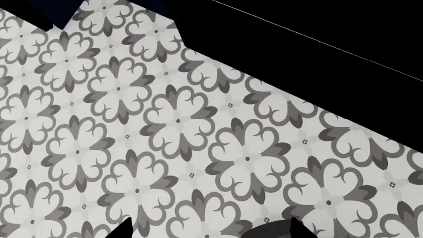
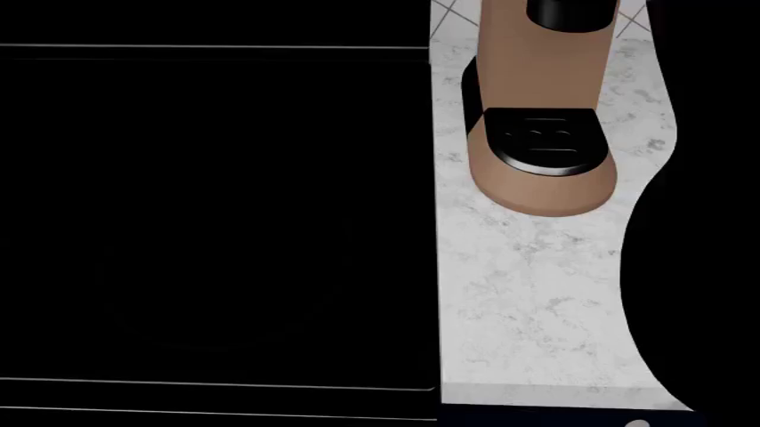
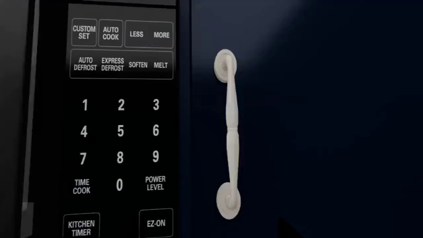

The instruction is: Press the stop button on the microwave

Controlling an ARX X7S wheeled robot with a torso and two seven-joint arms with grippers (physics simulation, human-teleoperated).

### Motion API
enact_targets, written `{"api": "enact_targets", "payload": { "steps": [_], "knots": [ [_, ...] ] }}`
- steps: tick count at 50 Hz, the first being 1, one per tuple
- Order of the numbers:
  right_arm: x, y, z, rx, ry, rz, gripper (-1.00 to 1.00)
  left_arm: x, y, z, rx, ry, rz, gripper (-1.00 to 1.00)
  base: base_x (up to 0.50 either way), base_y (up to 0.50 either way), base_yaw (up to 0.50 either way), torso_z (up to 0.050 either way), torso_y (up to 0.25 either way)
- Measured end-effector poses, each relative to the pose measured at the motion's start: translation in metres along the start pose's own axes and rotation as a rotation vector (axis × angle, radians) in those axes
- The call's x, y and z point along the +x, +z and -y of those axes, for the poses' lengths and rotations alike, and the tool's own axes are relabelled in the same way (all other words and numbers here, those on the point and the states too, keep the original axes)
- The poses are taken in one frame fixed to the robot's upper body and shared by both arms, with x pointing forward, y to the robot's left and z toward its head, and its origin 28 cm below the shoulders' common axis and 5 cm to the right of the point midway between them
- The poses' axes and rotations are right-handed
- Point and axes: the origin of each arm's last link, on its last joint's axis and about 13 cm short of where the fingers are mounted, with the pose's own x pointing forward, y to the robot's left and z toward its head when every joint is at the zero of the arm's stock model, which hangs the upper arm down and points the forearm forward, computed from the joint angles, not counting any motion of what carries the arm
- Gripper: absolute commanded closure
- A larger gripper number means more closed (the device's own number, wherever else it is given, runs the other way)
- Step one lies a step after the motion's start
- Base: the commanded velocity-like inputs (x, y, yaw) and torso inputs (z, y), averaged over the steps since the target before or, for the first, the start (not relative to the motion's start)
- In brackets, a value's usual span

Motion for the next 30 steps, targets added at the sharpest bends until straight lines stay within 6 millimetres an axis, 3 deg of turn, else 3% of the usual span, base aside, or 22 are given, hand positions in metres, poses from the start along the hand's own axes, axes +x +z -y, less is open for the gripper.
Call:
{"api": "enact_targets", "payload": {
  "steps": [26,30],
  "knots": [
    [-0.014,0.011,-0.019,0.128,0.157,-0.046,-1.00,0.000,-0.001,0.000,0.000,0.001,-0.003,-1.00,0.00,0.00,0.00,0.050,0.021],
    [-0.014,0.010,-0.020,0.136,0.167,-0.050,-1.00,-0.001,-0.003,-0.001,-0.001,0.003,-0.008,-1.00,0.42,0.00,0.00,0.050,0.021]
  ]
}}
